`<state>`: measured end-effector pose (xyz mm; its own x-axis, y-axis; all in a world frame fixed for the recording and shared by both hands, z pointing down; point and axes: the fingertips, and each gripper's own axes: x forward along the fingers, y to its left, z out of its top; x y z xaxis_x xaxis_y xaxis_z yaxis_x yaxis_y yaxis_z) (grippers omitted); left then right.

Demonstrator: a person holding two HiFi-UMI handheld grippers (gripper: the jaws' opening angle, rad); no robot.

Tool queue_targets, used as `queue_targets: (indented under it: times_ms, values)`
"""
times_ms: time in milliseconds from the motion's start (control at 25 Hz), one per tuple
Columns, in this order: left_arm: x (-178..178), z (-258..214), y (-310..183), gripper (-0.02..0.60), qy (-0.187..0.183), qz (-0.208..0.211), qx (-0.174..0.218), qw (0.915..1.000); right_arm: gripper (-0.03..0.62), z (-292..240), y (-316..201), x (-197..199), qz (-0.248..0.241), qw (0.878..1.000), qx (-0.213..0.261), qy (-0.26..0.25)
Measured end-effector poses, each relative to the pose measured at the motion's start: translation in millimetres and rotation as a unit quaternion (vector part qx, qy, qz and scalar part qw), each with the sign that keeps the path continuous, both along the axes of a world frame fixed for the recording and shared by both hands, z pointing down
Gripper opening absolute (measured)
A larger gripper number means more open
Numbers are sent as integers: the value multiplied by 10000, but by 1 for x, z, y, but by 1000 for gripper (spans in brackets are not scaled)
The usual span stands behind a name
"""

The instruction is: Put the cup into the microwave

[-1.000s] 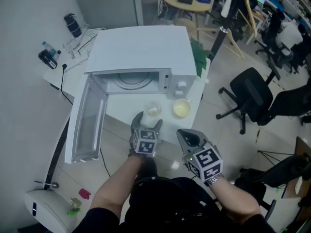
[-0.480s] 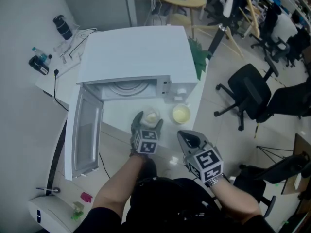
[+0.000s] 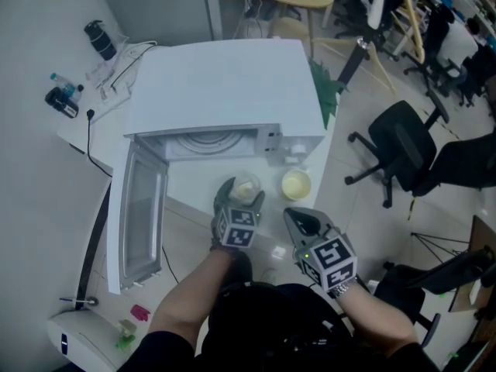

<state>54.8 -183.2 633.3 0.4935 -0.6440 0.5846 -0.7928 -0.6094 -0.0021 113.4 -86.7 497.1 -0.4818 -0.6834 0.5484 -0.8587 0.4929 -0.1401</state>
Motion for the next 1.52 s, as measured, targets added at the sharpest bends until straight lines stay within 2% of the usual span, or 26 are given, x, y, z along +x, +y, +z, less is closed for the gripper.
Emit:
queue_targets:
  times_ms: [400, 1000, 1520]
  values:
    - [-29, -24, -26, 359, 51, -302, 233, 9993, 15, -3, -14, -15, -158, 9999, 7, -34]
    - [-102, -71, -96, 359, 24, -988, 620, 9932, 14, -16, -58, -58, -474, 9983, 238, -251]
    - [-135, -76, -156, 359, 112, -1359, 576, 9890, 14, -14, -93, -79, -457, 9985, 188, -240]
